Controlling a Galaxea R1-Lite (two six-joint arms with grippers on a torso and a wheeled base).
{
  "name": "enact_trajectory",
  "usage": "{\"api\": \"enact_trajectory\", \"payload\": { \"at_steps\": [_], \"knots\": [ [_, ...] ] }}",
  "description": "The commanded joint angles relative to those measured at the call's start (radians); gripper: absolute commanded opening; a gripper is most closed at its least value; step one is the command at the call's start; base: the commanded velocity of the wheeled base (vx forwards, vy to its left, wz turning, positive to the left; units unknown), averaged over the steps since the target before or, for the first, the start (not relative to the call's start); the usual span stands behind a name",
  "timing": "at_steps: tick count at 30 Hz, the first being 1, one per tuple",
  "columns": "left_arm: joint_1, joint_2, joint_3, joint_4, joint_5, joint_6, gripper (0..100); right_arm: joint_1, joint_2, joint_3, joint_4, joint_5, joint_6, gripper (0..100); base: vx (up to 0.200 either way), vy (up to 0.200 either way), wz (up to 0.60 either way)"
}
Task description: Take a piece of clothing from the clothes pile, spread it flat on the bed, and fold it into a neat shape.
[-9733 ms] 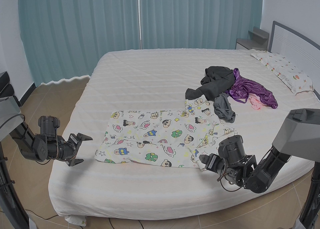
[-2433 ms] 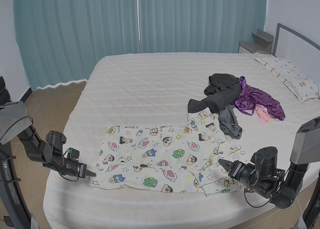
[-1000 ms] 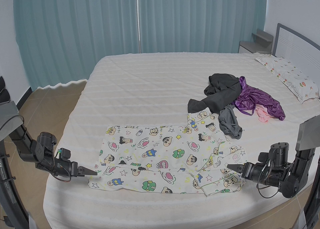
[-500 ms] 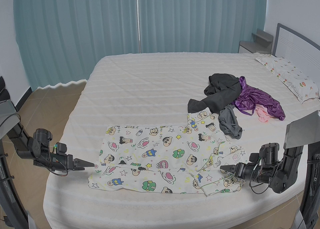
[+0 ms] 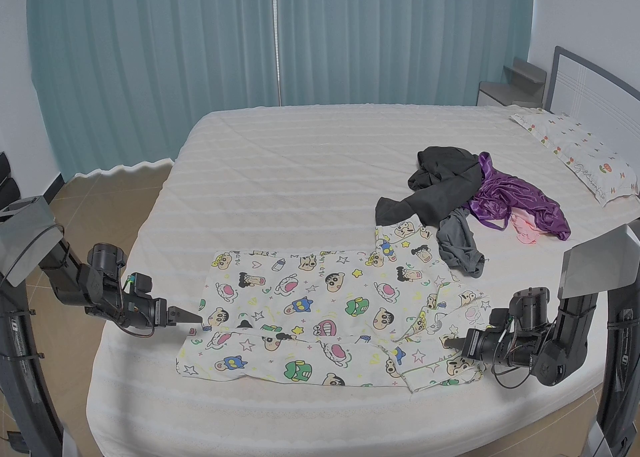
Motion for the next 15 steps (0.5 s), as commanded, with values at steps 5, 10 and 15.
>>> {"api": "enact_trajectory", "payload": {
  "at_steps": [5, 10, 15],
  "knots": [
    [-0.043, 0.062, -0.047, -0.006, 0.072, 0.007, 100, -0.004, -0.009, -0.001, -0.039, 0.000, 0.000, 0, 0.000, 0.000, 0.00],
    [-0.044, 0.079, -0.061, -0.006, 0.076, 0.006, 100, -0.005, -0.010, 0.006, -0.117, -0.006, 0.002, 0, 0.000, 0.000, 0.00],
    [-0.051, 0.082, -0.064, -0.006, 0.079, 0.006, 100, -0.007, -0.012, -0.002, -0.131, -0.012, 0.002, 0, 0.000, 0.000, 0.00]
  ]
}}
